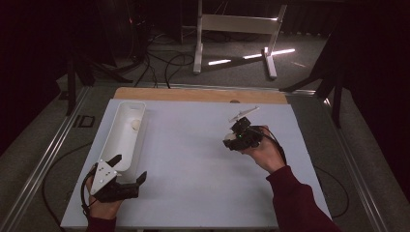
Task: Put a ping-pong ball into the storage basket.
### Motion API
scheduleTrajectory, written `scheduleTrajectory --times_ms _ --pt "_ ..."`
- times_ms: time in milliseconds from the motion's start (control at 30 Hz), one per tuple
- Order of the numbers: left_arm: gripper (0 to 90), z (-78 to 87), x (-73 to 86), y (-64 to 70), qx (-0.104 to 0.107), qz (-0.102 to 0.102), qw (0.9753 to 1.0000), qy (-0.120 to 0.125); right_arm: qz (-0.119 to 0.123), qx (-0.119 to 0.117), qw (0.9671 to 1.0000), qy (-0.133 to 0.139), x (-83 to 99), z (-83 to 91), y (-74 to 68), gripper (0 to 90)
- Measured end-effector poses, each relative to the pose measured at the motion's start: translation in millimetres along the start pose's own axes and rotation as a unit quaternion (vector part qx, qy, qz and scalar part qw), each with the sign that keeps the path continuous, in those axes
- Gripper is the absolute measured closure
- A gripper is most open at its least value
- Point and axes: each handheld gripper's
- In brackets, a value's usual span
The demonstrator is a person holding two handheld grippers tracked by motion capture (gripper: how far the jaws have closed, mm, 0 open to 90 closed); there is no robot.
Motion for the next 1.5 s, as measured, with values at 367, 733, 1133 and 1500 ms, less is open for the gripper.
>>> scheduleTrajectory --times_ms 367,733,1133,1500 --pt "0.2 0.3 -0.1 0.0 -0.001 0.0 1.0 0.0 0.002 -0.003 1.0 -0.003 -5.1 -0.5 -2.4 50.3" --pt "0.2 0.5 -0.1 -0.1 -0.001 0.0 1.0 -0.001 0.007 -0.004 1.0 0.002 -12.2 1.5 -6.5 50.3" --pt "0.2 0.6 -0.1 -0.1 -0.001 0.0 1.0 0.0 0.012 -0.006 0.9999 0.005 -18.8 1.2 -11.7 50.3" --pt "0.2 0.7 -0.2 0.0 -0.001 0.0 1.0 0.0 0.011 -0.013 0.9998 0.011 -25.5 1.8 -18.0 50.3"
Point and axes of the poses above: each handheld gripper's, and its own axes: z roughly backward along the jaws, x roughly out of its underside, y roughly to its right, and after that the axes turned 14 degrees about x, right-handed
